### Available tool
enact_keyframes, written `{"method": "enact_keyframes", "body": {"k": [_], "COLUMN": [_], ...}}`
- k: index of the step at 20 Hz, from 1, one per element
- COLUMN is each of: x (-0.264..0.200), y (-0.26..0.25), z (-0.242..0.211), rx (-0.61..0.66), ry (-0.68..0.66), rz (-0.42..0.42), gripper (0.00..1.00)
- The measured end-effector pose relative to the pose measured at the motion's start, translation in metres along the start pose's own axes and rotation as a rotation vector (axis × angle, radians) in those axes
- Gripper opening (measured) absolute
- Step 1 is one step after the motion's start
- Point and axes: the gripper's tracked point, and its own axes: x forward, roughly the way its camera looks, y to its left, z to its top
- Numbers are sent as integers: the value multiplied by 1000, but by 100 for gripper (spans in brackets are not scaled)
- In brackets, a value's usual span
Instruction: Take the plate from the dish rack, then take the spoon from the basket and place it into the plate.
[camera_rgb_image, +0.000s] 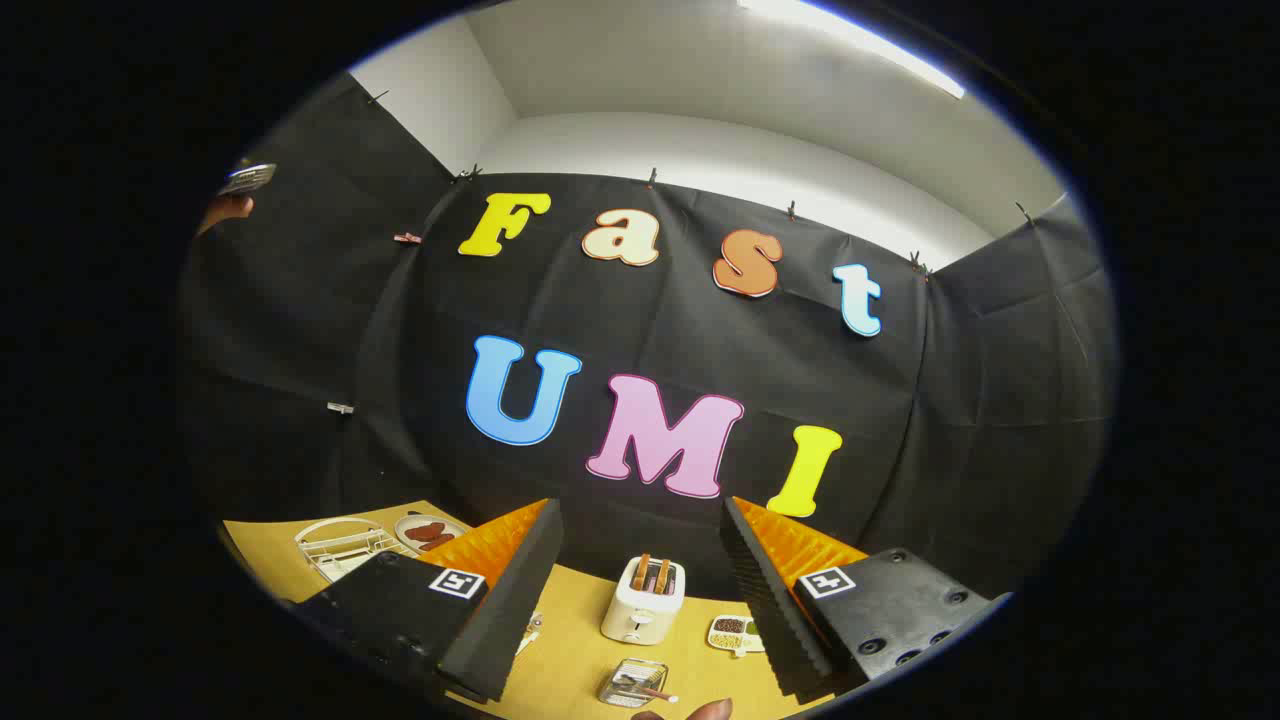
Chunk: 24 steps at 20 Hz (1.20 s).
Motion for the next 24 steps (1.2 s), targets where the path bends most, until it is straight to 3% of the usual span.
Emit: {"method": "enact_keyframes", "body": {"k": [18, 24], "x": [-2, 24], "y": [22, 75], "z": [-2, -25], "rx": [-14, 48], "ry": [27, 188], "rz": [-21, 115], "gripper": [98, 98]}}
